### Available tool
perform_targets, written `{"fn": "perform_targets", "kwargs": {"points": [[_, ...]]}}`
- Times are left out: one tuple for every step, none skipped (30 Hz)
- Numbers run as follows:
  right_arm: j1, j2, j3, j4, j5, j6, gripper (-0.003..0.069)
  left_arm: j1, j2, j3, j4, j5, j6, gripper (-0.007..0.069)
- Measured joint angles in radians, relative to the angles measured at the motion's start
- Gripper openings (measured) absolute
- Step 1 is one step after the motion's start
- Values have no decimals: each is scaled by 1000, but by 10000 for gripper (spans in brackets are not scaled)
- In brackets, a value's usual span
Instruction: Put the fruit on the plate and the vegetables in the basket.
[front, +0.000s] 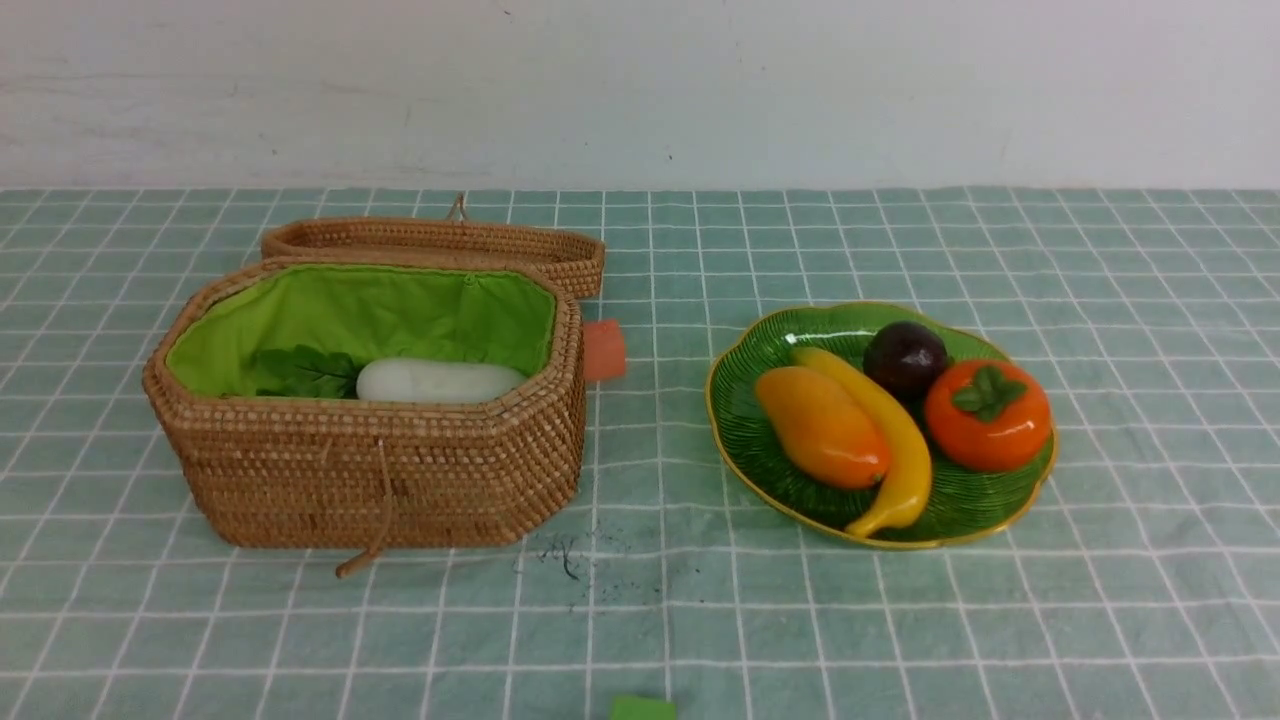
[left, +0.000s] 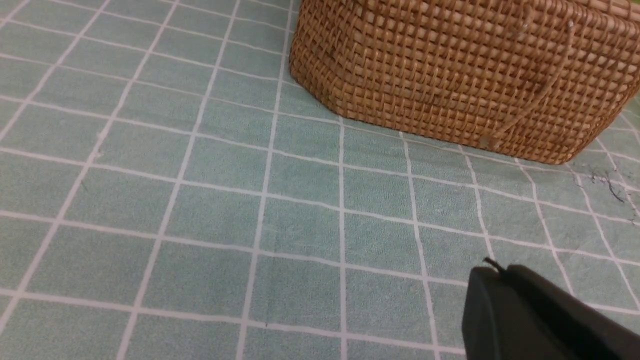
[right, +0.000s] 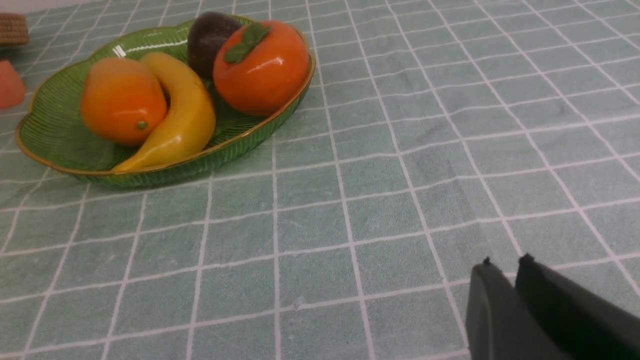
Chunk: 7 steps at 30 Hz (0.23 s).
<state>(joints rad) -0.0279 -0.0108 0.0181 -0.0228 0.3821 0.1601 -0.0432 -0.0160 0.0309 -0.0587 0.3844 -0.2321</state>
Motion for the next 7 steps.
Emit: {"fn": "perform_targets", "kwargs": {"points": [[0, 0, 0, 0, 0, 0, 80, 0, 0, 0, 0, 0, 0, -8], [0, 0, 0, 0, 0, 0, 80, 0, 0, 0, 0, 0, 0, -8], [0, 0, 0, 0, 0, 0, 83, 0, 0, 0, 0, 0, 0, -6], [0, 0, 0, 0, 0, 0, 85, 0, 0, 0, 0, 0, 0, -5], [0, 0, 0, 0, 0, 0, 85, 0, 0, 0, 0, 0, 0, -5], [0, 0, 0, 0, 0, 0, 87, 0, 0, 0, 0, 0, 0, -3], [0, 0, 0, 0, 0, 0, 87, 0, 0, 0, 0, 0, 0, -2]]}}
